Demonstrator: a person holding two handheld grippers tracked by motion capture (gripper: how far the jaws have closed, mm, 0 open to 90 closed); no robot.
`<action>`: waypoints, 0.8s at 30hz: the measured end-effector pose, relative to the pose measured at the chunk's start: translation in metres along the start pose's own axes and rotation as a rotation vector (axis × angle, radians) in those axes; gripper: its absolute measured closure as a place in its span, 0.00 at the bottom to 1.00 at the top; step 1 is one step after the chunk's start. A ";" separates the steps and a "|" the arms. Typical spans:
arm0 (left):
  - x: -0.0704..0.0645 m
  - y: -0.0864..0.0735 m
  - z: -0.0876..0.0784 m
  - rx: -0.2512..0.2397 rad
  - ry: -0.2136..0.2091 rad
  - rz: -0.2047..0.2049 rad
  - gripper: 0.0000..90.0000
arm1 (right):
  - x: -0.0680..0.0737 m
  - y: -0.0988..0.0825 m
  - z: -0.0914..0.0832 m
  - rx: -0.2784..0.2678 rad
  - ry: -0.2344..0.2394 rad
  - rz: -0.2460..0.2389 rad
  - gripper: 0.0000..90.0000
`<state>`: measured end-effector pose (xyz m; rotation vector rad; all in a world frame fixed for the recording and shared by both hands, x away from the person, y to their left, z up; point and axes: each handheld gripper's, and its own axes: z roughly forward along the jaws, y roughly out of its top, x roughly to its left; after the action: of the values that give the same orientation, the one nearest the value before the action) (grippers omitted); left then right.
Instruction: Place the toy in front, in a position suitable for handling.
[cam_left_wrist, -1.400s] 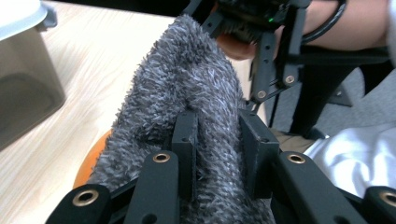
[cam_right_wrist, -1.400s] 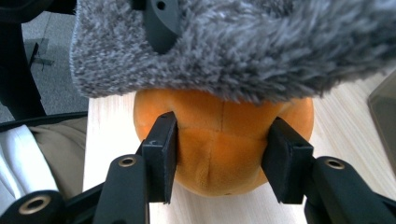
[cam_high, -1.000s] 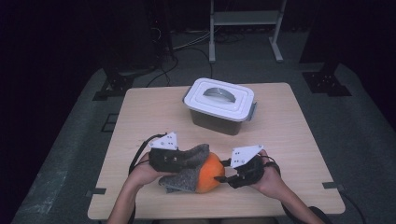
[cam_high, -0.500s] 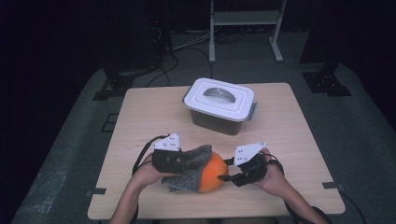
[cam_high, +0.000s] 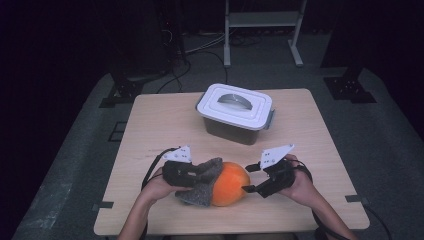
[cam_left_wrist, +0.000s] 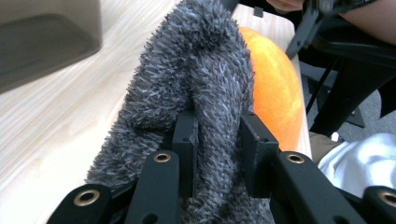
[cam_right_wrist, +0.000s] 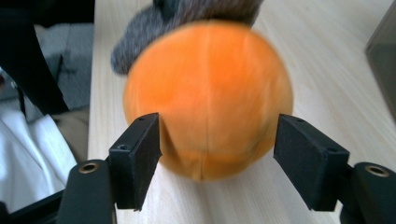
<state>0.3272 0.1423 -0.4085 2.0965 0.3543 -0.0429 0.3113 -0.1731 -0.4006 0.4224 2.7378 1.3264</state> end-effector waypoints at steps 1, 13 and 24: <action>-0.001 0.001 0.002 0.001 -0.008 0.004 0.78 | -0.001 0.000 -0.002 -0.018 0.010 0.020 0.33; -0.016 0.014 0.018 0.015 -0.075 0.056 0.77 | 0.005 -0.005 0.023 0.027 0.048 0.045 0.30; -0.006 0.008 0.014 0.031 -0.003 0.021 0.77 | -0.002 0.001 0.020 0.047 0.015 -0.079 0.37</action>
<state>0.3248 0.1248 -0.4084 2.1304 0.3314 -0.0393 0.3172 -0.1572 -0.4124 0.3042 2.7712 1.2546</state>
